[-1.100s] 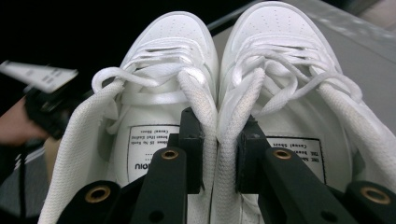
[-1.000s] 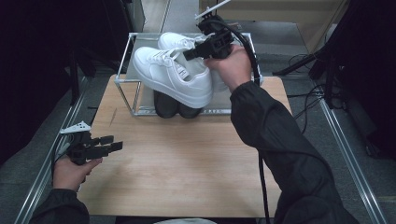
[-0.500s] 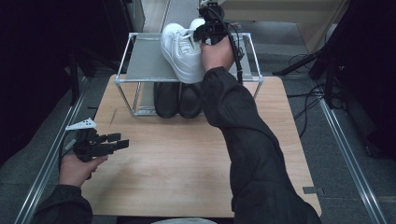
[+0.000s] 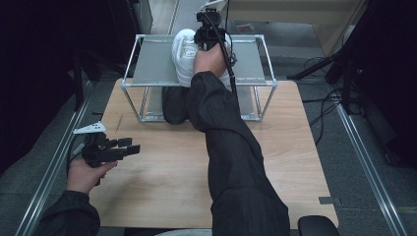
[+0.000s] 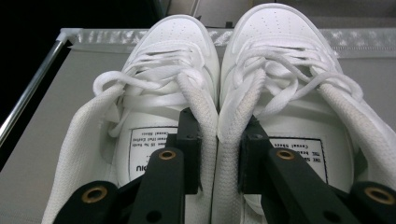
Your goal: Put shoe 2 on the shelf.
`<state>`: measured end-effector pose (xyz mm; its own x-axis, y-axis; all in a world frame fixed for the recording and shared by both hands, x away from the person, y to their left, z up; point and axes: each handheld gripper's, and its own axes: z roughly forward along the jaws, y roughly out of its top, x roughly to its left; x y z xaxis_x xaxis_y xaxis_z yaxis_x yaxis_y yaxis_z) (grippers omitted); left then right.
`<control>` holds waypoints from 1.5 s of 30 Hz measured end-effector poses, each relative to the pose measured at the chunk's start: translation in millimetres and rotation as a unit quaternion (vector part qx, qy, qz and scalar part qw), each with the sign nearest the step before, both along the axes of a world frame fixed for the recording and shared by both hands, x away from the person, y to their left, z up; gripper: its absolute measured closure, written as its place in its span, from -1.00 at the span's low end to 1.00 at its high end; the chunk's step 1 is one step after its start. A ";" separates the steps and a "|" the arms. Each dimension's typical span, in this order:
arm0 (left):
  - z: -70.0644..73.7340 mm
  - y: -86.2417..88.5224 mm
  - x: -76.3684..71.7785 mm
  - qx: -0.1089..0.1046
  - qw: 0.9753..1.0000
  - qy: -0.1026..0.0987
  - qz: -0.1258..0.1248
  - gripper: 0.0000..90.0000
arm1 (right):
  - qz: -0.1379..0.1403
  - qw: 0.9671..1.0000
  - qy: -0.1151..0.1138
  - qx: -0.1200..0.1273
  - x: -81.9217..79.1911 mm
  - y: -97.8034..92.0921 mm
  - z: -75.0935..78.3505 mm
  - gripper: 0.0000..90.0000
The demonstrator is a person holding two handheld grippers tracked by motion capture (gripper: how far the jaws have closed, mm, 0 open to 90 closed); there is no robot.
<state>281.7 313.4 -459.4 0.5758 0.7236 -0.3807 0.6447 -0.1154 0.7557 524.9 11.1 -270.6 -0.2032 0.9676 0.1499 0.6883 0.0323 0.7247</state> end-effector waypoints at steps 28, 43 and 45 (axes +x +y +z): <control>-1.7 -8.7 -0.3 0.030 0.999 0.002 -0.013 -0.12 | 0.050 0.999 -0.012 0.011 -14.3 -7.5 1.1 -0.05; -1.1 -11.1 -0.5 0.037 0.999 0.002 -0.014 -0.13 | 0.124 0.992 -0.009 0.007 -36.5 -25.0 10.3 -0.02; -1.1 -11.3 -0.4 0.039 0.999 0.003 -0.014 -0.13 | 0.138 0.990 -0.010 0.011 -39.8 -27.8 11.0 -0.02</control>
<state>281.4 302.1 -460.5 0.5936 0.7349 -0.3278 0.6453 -0.1913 0.7396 485.1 -16.8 -259.6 -0.4634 0.8710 0.1630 0.6406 0.2021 0.7408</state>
